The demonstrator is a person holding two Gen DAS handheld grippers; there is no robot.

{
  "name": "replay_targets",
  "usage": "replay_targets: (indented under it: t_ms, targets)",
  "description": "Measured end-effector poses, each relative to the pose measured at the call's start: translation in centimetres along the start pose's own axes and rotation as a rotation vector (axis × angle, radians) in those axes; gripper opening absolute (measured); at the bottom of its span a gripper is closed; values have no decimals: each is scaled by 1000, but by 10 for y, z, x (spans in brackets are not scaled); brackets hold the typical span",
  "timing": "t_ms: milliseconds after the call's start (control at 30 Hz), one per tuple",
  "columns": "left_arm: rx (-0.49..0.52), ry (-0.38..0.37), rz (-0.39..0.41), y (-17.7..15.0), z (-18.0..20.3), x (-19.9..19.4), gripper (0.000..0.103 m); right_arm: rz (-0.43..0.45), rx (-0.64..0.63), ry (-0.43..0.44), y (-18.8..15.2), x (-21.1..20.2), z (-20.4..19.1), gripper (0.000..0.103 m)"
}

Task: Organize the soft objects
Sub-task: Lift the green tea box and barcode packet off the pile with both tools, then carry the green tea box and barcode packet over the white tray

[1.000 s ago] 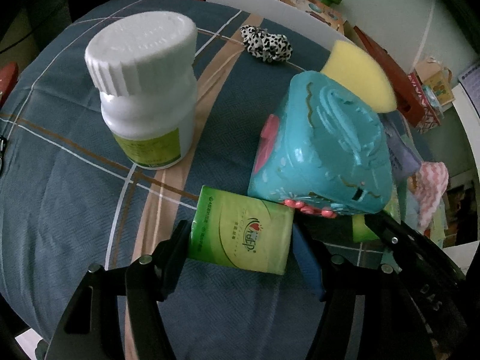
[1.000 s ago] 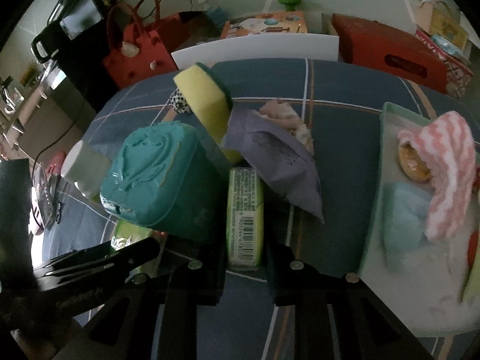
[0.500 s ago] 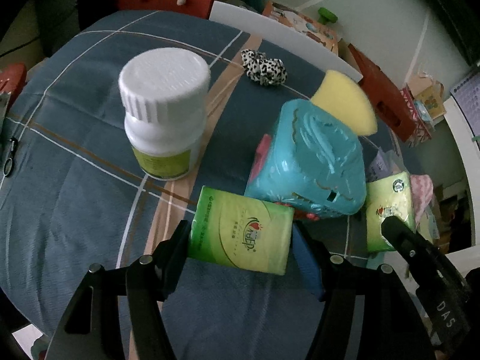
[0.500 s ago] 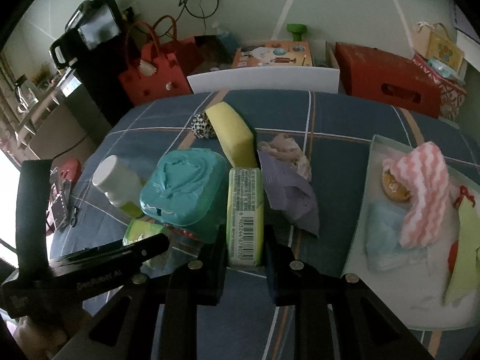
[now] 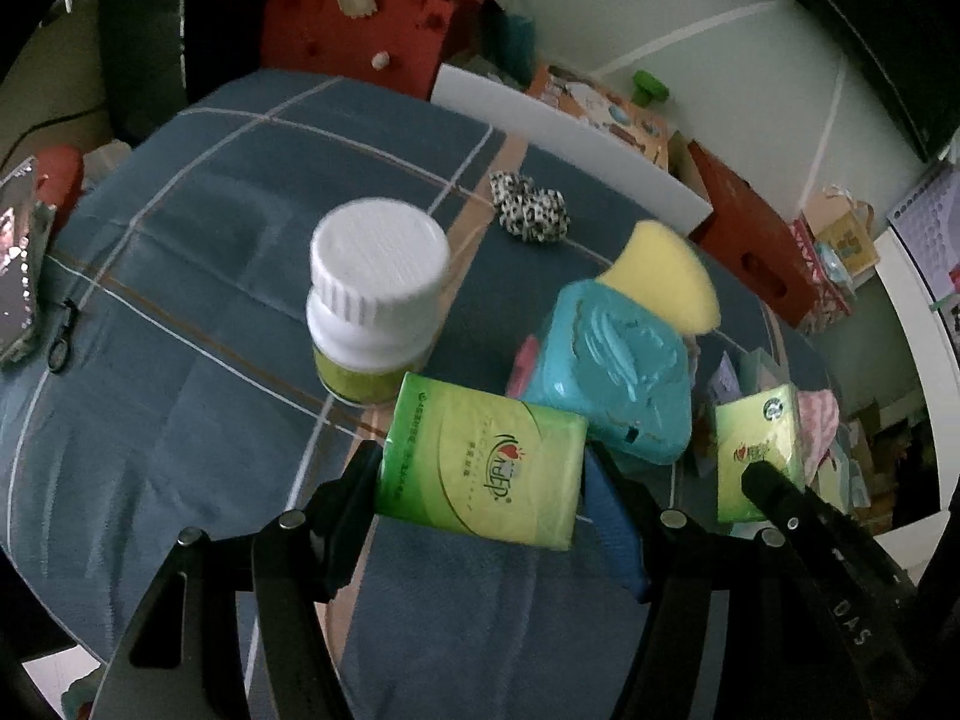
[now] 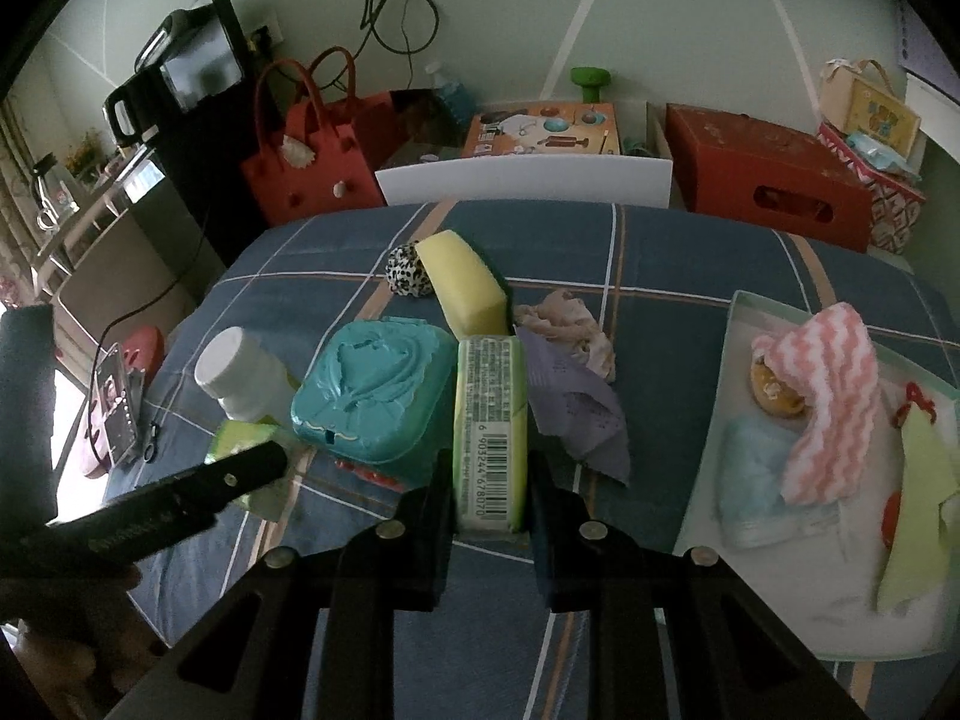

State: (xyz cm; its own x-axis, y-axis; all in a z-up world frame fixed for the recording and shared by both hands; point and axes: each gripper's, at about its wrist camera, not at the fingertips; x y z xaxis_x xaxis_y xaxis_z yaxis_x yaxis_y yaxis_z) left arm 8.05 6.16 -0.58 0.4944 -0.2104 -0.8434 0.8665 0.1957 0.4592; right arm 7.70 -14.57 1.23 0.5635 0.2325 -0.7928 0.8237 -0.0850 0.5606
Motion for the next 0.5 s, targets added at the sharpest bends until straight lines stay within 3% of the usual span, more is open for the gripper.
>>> replay_targets:
  t_ms: [500]
  targets:
    - [-3,34,52,1,4,-8,68,-10,11,-3,0,1,6,23]
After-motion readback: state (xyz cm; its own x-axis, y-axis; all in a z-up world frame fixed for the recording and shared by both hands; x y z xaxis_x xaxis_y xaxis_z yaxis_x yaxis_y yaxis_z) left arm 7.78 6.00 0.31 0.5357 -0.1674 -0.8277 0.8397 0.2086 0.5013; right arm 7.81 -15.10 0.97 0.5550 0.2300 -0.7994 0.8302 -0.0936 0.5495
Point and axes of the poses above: each gripper's, at about its wrist camera, not at the fingertips, and x roughly the way its jaws point, z to its right, y to its top, and after that the axes turned 5 degrees about x, right-handed
